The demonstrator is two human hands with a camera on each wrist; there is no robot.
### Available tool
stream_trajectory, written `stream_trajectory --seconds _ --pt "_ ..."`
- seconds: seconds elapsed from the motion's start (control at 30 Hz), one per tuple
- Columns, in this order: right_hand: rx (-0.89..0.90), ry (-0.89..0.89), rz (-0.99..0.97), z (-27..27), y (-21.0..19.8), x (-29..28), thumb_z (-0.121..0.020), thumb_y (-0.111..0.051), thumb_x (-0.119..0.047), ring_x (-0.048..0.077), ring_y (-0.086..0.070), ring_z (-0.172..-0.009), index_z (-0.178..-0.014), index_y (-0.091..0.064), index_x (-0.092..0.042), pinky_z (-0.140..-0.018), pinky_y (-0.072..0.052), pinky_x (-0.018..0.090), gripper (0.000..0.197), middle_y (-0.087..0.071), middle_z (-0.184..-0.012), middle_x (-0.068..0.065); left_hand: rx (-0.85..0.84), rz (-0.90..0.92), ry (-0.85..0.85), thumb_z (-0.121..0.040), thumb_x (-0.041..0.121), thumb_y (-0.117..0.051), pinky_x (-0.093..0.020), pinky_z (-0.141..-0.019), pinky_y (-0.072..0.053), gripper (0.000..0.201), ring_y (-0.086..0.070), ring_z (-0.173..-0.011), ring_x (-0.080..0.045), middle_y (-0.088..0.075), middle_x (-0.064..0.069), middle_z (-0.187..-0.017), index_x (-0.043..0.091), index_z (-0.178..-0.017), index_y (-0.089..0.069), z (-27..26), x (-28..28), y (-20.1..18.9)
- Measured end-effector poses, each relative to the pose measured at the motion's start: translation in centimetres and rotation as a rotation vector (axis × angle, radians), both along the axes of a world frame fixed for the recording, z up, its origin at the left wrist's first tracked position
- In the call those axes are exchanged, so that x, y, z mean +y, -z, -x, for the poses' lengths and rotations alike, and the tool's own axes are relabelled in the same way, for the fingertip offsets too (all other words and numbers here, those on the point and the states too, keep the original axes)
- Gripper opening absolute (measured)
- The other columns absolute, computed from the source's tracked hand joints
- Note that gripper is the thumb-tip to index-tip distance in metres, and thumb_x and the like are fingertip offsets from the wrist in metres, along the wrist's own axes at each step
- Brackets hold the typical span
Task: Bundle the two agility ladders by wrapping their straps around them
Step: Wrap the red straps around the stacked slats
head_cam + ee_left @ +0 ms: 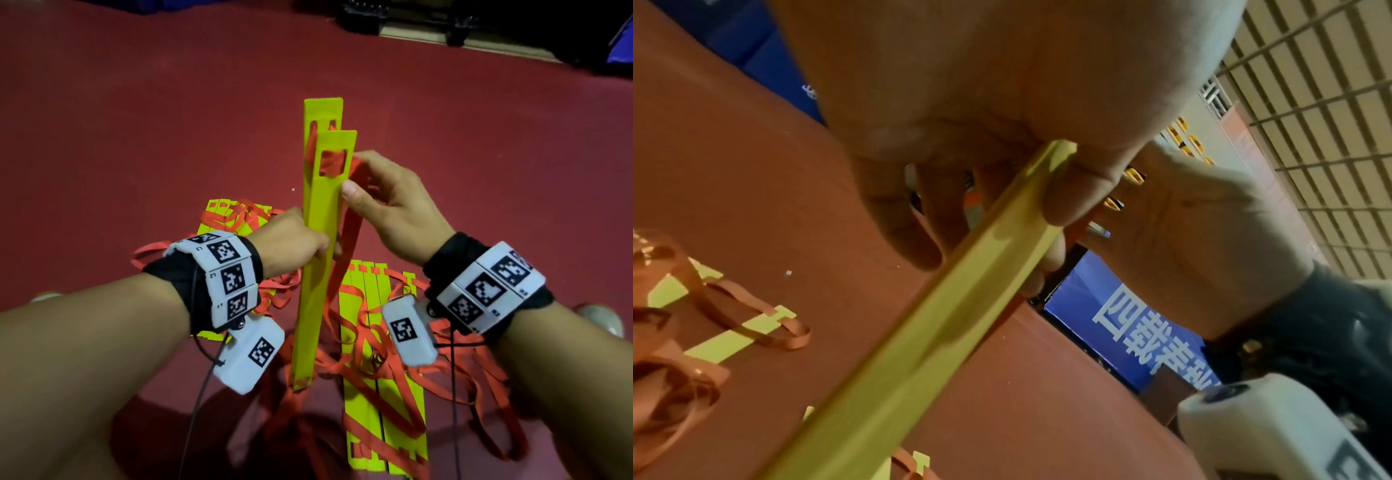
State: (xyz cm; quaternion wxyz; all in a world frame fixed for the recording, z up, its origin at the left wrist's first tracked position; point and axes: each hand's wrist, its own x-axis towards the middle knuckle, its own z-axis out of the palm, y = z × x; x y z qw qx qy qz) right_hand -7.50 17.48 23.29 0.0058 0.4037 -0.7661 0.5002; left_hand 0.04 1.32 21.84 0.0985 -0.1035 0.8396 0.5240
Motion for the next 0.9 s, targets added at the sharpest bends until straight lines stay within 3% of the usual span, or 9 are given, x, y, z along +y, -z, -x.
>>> stream_trajectory --seconds 0.1,0.17,0.23,0.33,0.5,0.63,0.77,0.83,0.9 --pt "-0.070 -0.059 0.060 -0.2 -0.5 0.1 -0.100 -0.054 -0.027 0.035 -0.068 -0.075 -0.107 -0.061 -0.007 -0.068 -0.056 0.054 0.022 -0.066 -0.086 0.021 0.050 -0.114 -0.064 -0.079 -0.005 -0.053 -0.036 -0.076 -0.058 0.020 -0.072 -0.075 -0.021 -0.076 -0.006 -0.080 0.004 -0.084 -0.070 0.0 0.0 0.0" --pt "-0.075 -0.052 0.078 -0.3 -0.7 0.2 -0.100 -0.056 -0.026 0.040 -0.067 -0.063 -0.096 -0.059 -0.015 -0.058 -0.054 0.059 0.012 -0.066 -0.076 0.022 0.110 -0.170 -0.093 -0.085 -0.007 -0.054 -0.034 -0.073 -0.057 0.016 -0.072 -0.071 -0.018 -0.075 -0.008 -0.078 0.002 -0.090 -0.066 0.0 0.4 0.0" --pt "-0.055 -0.020 0.075 -0.4 -0.8 0.1 -0.100 -0.058 -0.027 0.036 -0.065 -0.057 -0.087 -0.056 -0.023 -0.053 -0.053 0.058 0.014 -0.065 -0.068 0.014 0.205 -0.207 -0.126 -0.084 0.009 -0.068 -0.038 -0.076 -0.059 0.018 -0.074 -0.077 -0.023 -0.076 -0.011 -0.085 0.009 -0.102 -0.064 0.0 0.6 0.0" --pt "-0.064 -0.033 0.061 -0.5 -0.3 0.0 -0.100 -0.058 -0.024 0.024 -0.065 -0.054 -0.083 -0.055 -0.022 -0.053 -0.054 0.046 0.018 -0.062 -0.066 0.004 0.369 -0.141 -0.187 -0.059 0.041 -0.083 -0.051 -0.085 -0.059 0.067 -0.074 -0.093 -0.028 -0.075 -0.007 -0.100 0.022 -0.119 -0.060 0.2 0.6 0.1" --pt "-0.055 -0.051 -0.004 -0.8 0.0 -0.3 -0.100 -0.059 -0.025 0.002 -0.048 -0.054 -0.079 -0.055 -0.028 -0.051 -0.041 0.024 0.022 -0.054 -0.066 -0.006 0.452 -0.058 -0.238 -0.049 0.049 -0.087 -0.054 -0.083 -0.057 0.080 -0.071 -0.094 -0.027 -0.071 -0.005 -0.101 0.020 -0.116 -0.054 0.4 0.8 0.2" --pt "-0.102 -0.104 -0.032 -1.2 -0.3 0.0 -0.102 -0.057 -0.017 -0.003 -0.047 -0.053 -0.079 -0.056 -0.023 -0.052 -0.039 0.013 0.023 -0.052 -0.061 -0.016 0.428 -0.105 -0.232 -0.045 0.054 -0.094 -0.056 -0.085 -0.057 0.089 -0.072 -0.097 -0.030 -0.072 -0.008 -0.103 0.015 -0.115 -0.058 0.8 0.4 1.0" --pt "-0.159 -0.082 0.029 -1.2 -0.6 0.4 -0.099 -0.053 -0.027 0.005 -0.047 -0.054 -0.091 -0.059 -0.024 -0.050 -0.039 0.023 0.010 -0.054 -0.065 -0.010 0.465 -0.169 -0.276 -0.049 0.035 -0.093 -0.058 -0.081 -0.058 0.080 -0.072 -0.091 -0.031 -0.072 -0.005 -0.098 0.018 -0.117 -0.055 0.6 0.9 0.7" --pt "-0.172 -0.055 0.082 -0.9 -1.0 0.7 -0.096 -0.055 -0.028 0.008 -0.048 -0.053 -0.093 -0.058 -0.023 -0.048 -0.039 0.024 0.006 -0.055 -0.066 -0.003 0.509 -0.215 -0.307 -0.055 0.022 -0.090 -0.051 -0.077 -0.060 0.073 -0.069 -0.079 -0.022 -0.068 0.009 -0.085 0.018 -0.116 -0.050 0.2 1.2 0.2" --pt "-0.161 -0.043 0.121 -0.8 -1.2 1.0 -0.095 -0.057 -0.027 0.007 -0.048 -0.052 -0.086 -0.056 -0.023 -0.047 -0.039 0.023 0.010 -0.055 -0.063 -0.006 0.573 -0.274 -0.283 -0.061 0.005 -0.087 -0.045 -0.068 -0.055 0.068 -0.060 -0.069 -0.015 -0.062 0.011 -0.078 0.014 -0.116 -0.049 -0.3 1.4 -0.2"
